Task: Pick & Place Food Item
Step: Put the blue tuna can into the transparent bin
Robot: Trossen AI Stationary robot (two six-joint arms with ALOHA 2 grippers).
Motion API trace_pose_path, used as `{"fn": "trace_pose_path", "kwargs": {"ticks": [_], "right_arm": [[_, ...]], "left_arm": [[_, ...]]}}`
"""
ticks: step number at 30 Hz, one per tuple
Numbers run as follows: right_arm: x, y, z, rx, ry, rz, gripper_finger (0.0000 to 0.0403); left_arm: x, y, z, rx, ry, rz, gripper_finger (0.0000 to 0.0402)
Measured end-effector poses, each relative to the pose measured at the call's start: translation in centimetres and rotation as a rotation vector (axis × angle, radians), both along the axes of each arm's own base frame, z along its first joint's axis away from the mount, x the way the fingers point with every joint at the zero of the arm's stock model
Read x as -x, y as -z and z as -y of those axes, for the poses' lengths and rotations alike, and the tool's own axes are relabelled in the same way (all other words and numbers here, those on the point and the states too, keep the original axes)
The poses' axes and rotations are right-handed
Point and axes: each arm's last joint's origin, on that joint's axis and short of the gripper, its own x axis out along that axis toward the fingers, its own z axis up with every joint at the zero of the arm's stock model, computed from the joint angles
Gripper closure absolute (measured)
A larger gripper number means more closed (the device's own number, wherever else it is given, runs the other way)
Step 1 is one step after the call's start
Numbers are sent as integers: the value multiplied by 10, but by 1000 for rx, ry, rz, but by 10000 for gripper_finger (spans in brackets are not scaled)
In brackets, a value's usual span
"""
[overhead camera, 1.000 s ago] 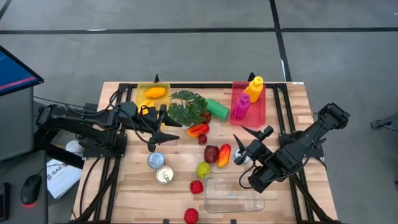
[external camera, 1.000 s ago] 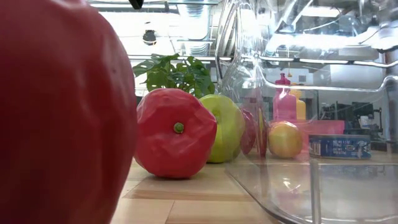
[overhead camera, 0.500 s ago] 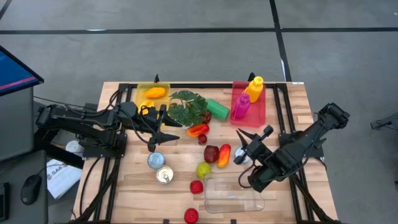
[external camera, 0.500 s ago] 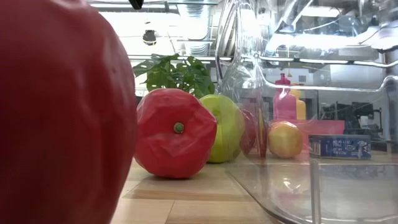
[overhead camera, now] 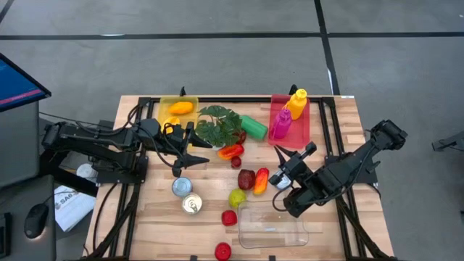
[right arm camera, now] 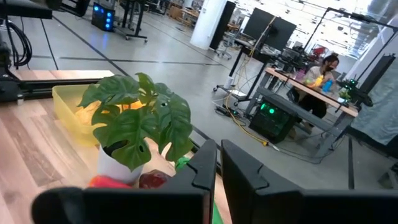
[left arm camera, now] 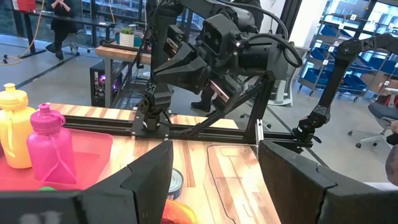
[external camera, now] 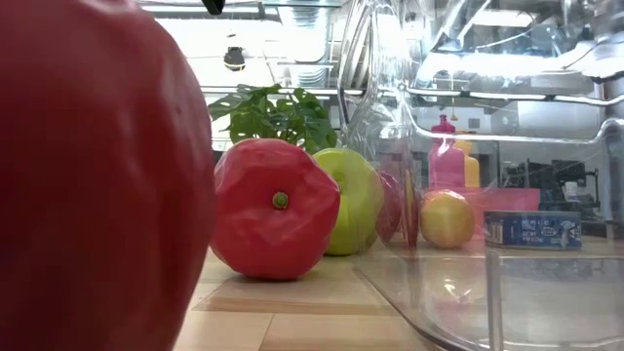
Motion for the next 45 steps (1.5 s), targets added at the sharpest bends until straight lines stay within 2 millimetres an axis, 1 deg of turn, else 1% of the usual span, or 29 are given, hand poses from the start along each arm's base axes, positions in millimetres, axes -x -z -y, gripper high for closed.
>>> {"fn": "trace_pose_path", "kwargs": {"ticks": [4,10,15,17,23,26,30,35,40,45], "right_arm": [[0,1,-1,-21,-9,-13,383],[0,4,-2,-93,-59,-125,383],[0,5,-4,-119,-72,-135,393],[1,5,-6,-119,-80,-134,399],[7,5,-12,-107,-109,-149,401],[9,6,-12,-89,-109,-174,401],[12,5,-9,-78,-107,-193,402],[19,-5,-3,-129,-121,-191,402],[30,-15,3,-136,-133,-183,402],[35,-17,3,-112,-140,-187,402]], "left_arm": [[0,0,0,0,0,0,175],[0,0,0,0,0,-1,175],[0,2,0,-29,-5,-7,175],[0,9,0,-51,-2,-10,175],[1,41,-1,-54,-71,-64,175],[2,51,-3,-59,-118,-79,175],[2,51,-4,-61,-139,-71,175],[2,51,-4,-61,-139,-72,175],[2,52,-4,-62,-138,-79,175],[2,52,-4,-63,-138,-83,175]]}}
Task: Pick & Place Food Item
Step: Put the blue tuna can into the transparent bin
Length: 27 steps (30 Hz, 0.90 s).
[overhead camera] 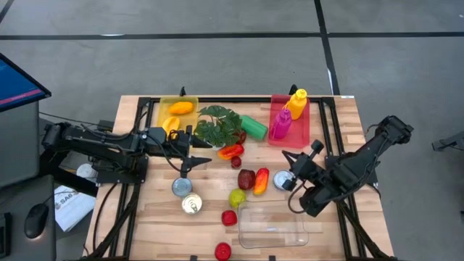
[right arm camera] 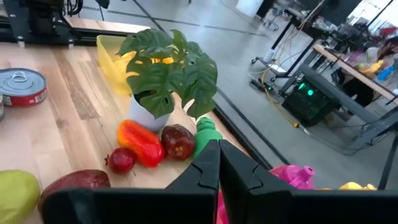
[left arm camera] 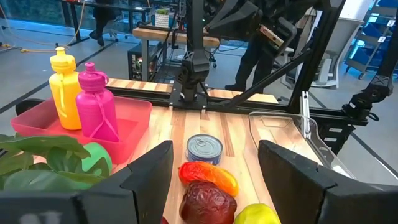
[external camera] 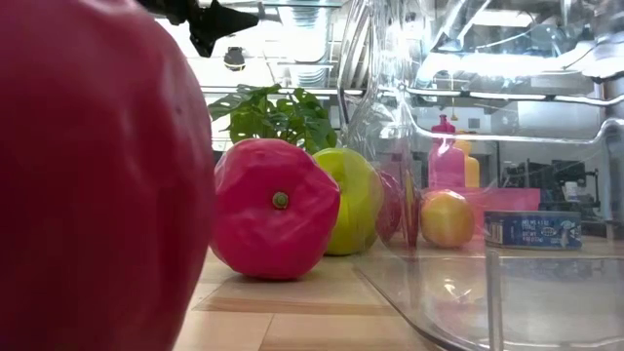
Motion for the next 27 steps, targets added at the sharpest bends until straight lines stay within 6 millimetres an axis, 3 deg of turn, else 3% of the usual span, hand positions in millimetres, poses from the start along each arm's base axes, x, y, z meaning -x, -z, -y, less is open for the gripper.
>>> {"fn": "trace_pose_path", "kwargs": {"ticks": [10,27], "right_arm": [[6,41,3,23,37,13,403],[5,76,2,-93,65,125,403]], "left_arm": [[0,0,0,0,0,0,175],[1,4,4,-1,19,-44,175]]}}
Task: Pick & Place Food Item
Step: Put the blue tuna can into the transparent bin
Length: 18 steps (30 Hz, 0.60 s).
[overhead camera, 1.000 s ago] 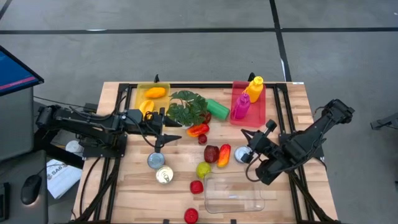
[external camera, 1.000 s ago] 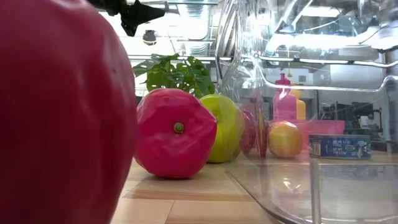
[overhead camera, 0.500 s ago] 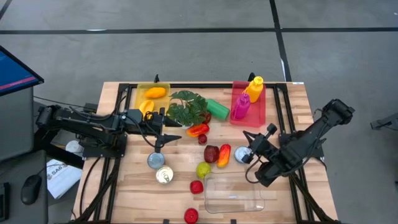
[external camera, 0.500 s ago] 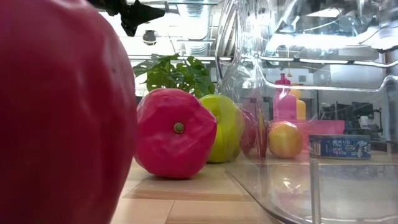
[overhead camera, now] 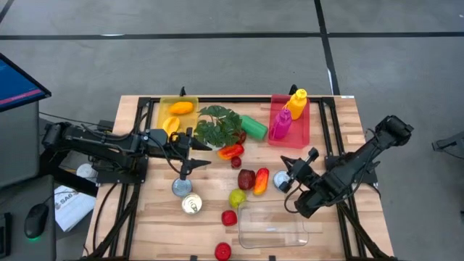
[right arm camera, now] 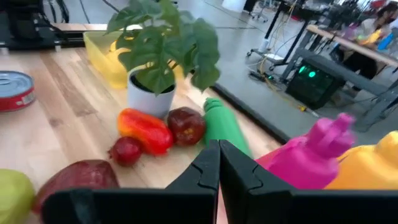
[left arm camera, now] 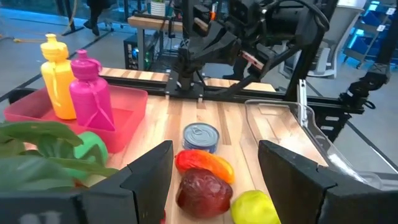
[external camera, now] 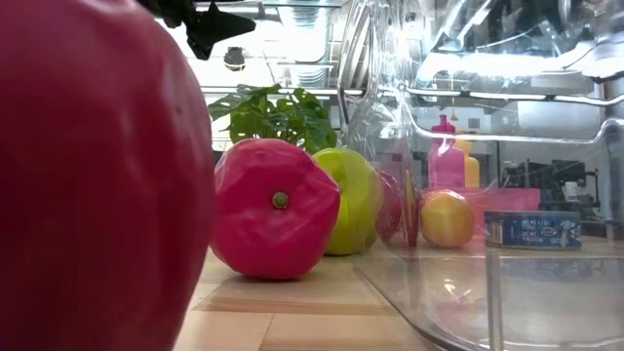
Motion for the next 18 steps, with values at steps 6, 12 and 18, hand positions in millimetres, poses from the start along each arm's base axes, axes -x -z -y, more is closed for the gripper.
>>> {"fn": "trace_pose_path", "kwargs": {"ticks": [6,12,18], "right_arm": [[-6,15,-6,-96,-63,-27,403],[-17,11,-15,-153,-177,-60,403],[-39,-1,-21,-186,-405,-78,403]], "left_arm": [[1,1,6,-1,29,-7,175],[1,2,10,-3,46,-18,175],[3,5,16,-6,74,-50,175]]}}
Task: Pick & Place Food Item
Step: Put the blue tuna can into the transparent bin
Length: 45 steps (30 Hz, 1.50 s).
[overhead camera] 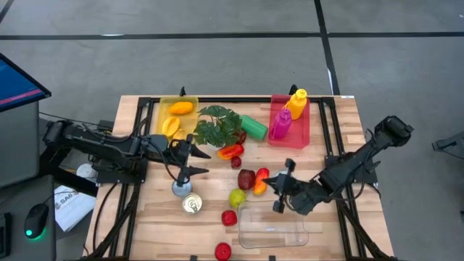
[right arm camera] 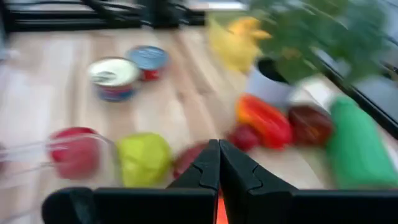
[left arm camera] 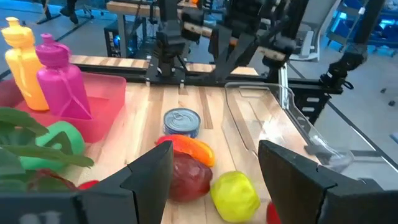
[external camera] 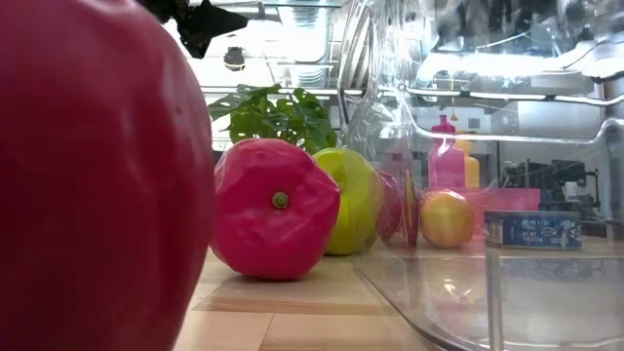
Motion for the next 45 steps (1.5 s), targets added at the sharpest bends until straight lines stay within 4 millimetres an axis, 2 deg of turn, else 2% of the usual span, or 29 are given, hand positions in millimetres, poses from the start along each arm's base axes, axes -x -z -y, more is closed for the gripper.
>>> {"fn": "trace_pose_path", "kwargs": {"ticks": [4,7,13,16,19,24,29,36,42,45], "right_arm": [[-15,-8,5,66,-103,30,403],[-23,-11,14,110,-96,42,403],[-26,-8,31,75,-85,-28,403],[-21,-3,40,-57,-46,-95,403],[-11,5,49,-163,72,-181,403],[11,20,60,-268,301,-357,403],[29,27,66,-342,479,-486,403],[33,27,60,-353,477,-491,403],[33,27,60,-327,480,-469,403],[33,27,61,-292,473,-463,403]], "left_arm": [[2,2,8,-3,37,-26,175],[4,5,16,-4,74,-54,175],[8,6,30,19,135,-67,175],[9,6,34,19,154,-67,175],[9,6,35,11,160,-66,175],[9,6,34,-38,142,-56,175],[9,6,33,-52,118,-53,175],[9,8,32,-79,110,-40,175],[13,35,24,-190,11,27,175],[22,39,20,-188,-2,81,175]]}}
